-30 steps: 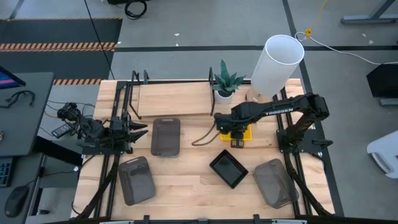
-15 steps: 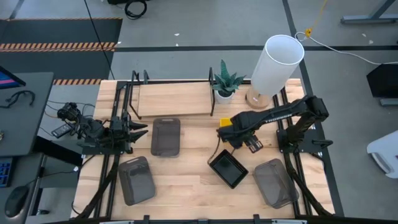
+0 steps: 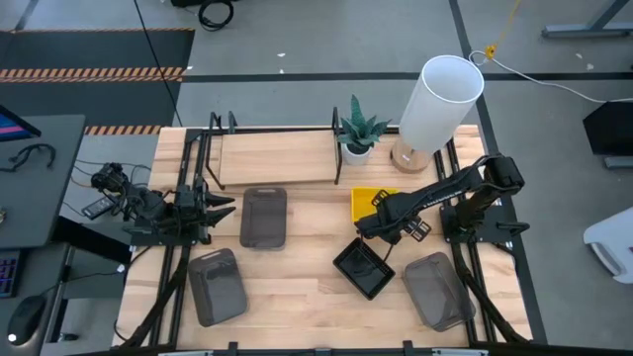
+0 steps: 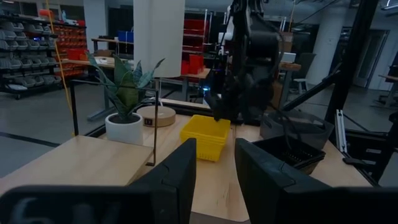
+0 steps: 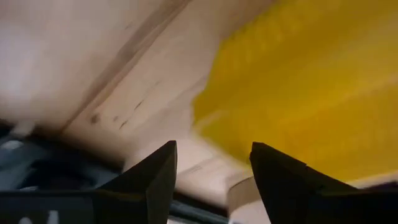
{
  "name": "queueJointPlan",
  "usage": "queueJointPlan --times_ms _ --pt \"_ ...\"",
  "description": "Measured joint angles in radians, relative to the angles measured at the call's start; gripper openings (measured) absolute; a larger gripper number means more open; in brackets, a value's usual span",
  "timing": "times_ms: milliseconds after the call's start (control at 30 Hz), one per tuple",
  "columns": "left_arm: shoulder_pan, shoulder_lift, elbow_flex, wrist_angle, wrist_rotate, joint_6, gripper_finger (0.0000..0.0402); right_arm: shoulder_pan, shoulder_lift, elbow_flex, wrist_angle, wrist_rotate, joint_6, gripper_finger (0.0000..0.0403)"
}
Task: Stack baskets on shelf by color
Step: Put the stacked yellow baskets on the shelf
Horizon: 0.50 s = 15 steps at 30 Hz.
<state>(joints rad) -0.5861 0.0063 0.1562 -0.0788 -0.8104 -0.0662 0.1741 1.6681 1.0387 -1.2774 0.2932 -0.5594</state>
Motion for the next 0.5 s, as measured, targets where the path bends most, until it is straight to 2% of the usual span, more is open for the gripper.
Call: queueJointPlan --times_ms 233,500 --pt "0.000 0.000 0.000 0.000 0.000 0.000 0.0117 -0.017 0.001 -0.086 0.193 0.031 -0.093 0.0202" --pt "0.000 0.000 0.000 0.000 0.000 0.000 0.0117 -0.028 0.001 -0.095 0.241 0.019 -0.092 0.0168"
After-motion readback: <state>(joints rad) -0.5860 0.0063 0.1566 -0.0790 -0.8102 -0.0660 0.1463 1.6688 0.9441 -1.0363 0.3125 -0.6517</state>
